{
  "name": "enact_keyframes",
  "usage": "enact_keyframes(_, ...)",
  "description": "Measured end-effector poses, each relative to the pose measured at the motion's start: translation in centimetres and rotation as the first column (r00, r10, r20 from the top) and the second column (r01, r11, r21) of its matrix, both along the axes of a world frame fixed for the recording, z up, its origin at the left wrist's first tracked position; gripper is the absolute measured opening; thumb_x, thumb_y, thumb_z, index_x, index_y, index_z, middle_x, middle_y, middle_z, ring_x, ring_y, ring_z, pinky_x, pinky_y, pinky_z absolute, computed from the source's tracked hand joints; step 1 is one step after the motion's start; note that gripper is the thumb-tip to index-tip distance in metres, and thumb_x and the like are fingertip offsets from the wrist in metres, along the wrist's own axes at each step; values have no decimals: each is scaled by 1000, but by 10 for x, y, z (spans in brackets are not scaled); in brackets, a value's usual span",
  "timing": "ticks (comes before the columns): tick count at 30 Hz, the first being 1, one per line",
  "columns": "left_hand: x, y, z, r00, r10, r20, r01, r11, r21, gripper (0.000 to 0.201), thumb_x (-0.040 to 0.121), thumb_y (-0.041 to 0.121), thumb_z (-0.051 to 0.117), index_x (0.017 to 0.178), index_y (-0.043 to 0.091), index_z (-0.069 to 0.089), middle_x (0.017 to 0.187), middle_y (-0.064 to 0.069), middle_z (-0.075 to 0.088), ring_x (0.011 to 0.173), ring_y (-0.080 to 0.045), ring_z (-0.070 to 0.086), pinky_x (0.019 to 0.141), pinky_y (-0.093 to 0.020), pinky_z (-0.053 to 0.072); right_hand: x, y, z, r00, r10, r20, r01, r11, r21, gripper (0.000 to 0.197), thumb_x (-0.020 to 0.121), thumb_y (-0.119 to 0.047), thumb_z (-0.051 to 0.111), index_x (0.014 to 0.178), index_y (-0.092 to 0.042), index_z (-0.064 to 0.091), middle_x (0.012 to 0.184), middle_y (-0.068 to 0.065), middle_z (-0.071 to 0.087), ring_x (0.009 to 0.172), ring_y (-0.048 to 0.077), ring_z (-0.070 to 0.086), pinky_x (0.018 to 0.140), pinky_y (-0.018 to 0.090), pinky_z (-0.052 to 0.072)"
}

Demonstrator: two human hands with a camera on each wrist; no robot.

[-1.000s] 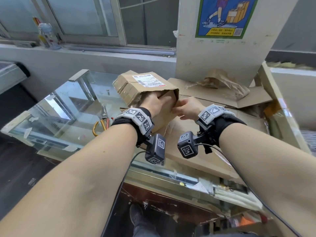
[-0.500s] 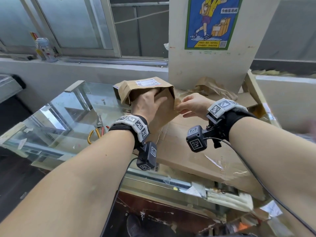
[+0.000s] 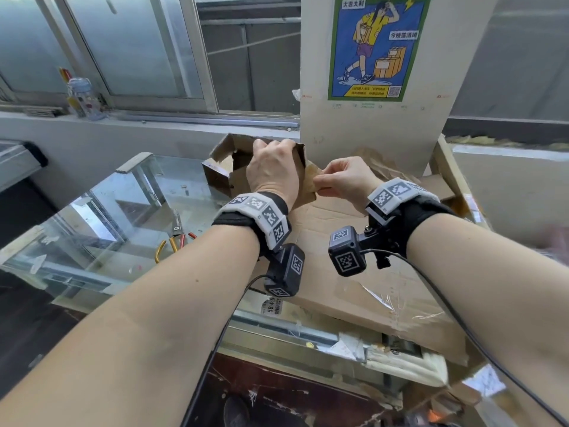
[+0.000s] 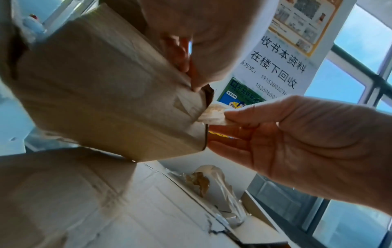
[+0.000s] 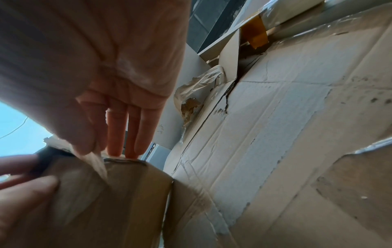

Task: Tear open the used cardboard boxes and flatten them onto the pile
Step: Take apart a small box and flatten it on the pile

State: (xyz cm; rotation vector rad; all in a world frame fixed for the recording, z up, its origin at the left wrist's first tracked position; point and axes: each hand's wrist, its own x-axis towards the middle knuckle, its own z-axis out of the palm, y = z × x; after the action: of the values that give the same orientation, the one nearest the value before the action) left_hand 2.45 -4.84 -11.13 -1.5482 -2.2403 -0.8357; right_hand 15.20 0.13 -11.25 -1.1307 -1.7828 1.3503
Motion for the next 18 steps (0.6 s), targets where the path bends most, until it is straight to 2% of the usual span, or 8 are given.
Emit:
enact_keyframes(3,2,6,3,992,-20,127,20,1000,1,33,96,23,45,126,19,59,125,-5,59,117,-26,43,96,-31,34,4,0,6,997,30,-71,-36,995,-90,21,81,4,66,65,-5,56,73,14,63,62,17,65,63,23,59)
enact_keyframes(7,3,14,8,949,-25,313,65,991,-117,48,98,47,37,123,15,62,131,-11,53,123,-29,38,104,-34,24,7,2,6,989,72,-130,-95,978,-185,21,83,7,64,67,-3,54,75,16,63,70,23,67,70,30,60)
enact_keyframes(11,-11,16,8,936,57,348,27,972,-233,55,96,56,33,111,16,67,129,-15,53,127,-30,36,106,-36,20,7,0,1,974,129,-186,-177,946,-271,25,84,8,61,66,-4,50,68,14,66,72,26,68,73,35,60)
enact_keyframes(15,-23,4,2,918,179,355,-64,948,-312,62,87,68,41,114,18,66,130,-17,51,127,-33,32,105,-39,23,8,-2,-4,971,190,-148,-228,922,-314,29,84,11,57,62,-7,49,80,23,66,81,34,67,74,39,58)
enact_keyframes(18,-23,-5,-2,907,204,367,-73,937,-341,71,77,77,46,117,22,65,128,-17,49,128,-35,30,107,-42,28,8,-2,-8,973,197,-120,-226,919,-322,29,83,12,56,62,-8,50,78,21,65,79,33,67,75,39,57)
